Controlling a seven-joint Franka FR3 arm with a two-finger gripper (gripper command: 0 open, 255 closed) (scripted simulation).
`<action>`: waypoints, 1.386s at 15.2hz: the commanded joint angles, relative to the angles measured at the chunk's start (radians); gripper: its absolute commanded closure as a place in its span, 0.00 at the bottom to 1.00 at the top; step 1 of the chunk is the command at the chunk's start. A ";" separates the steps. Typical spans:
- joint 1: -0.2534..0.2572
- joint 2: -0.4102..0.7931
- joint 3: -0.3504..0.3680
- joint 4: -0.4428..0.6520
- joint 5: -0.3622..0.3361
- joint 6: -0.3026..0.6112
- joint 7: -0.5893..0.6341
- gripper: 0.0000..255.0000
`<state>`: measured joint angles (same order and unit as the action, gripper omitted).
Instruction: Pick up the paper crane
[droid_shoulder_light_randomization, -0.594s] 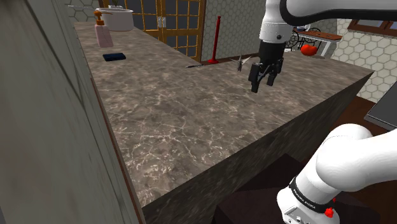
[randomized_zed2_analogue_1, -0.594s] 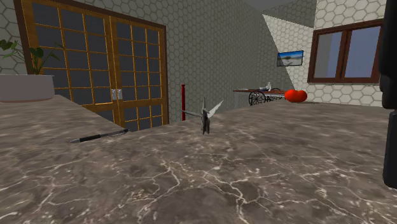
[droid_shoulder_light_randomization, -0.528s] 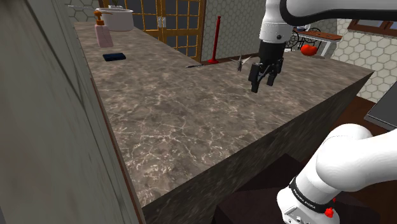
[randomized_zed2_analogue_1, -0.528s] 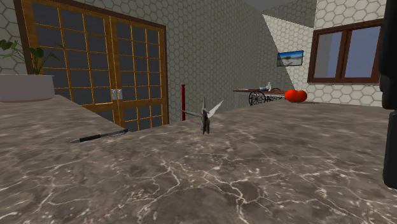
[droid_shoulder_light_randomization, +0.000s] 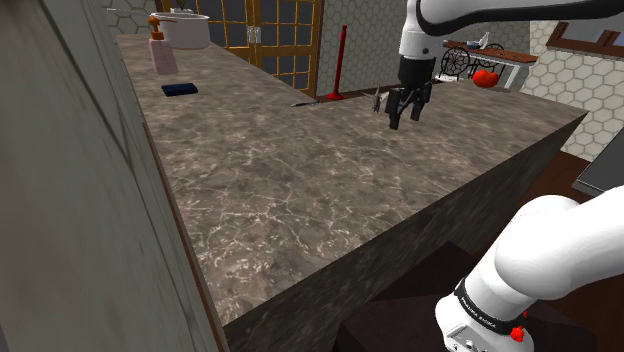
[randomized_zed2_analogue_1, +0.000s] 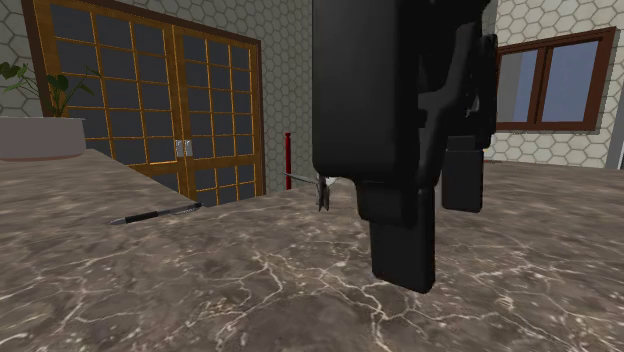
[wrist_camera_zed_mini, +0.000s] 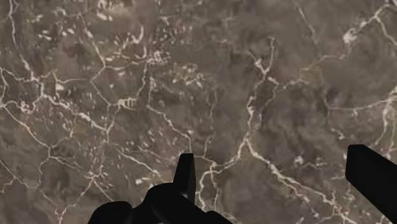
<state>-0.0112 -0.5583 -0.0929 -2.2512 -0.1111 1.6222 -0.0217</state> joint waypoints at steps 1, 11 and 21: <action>-0.009 0.069 -0.032 0.048 -0.017 0.027 -0.044 0.00; -0.041 0.408 -0.151 0.358 -0.021 0.081 -0.248 0.00; -0.121 0.816 -0.218 0.842 0.077 0.021 -0.453 0.00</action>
<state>-0.1224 0.2159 -0.3073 -1.4613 -0.0457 1.6514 -0.4558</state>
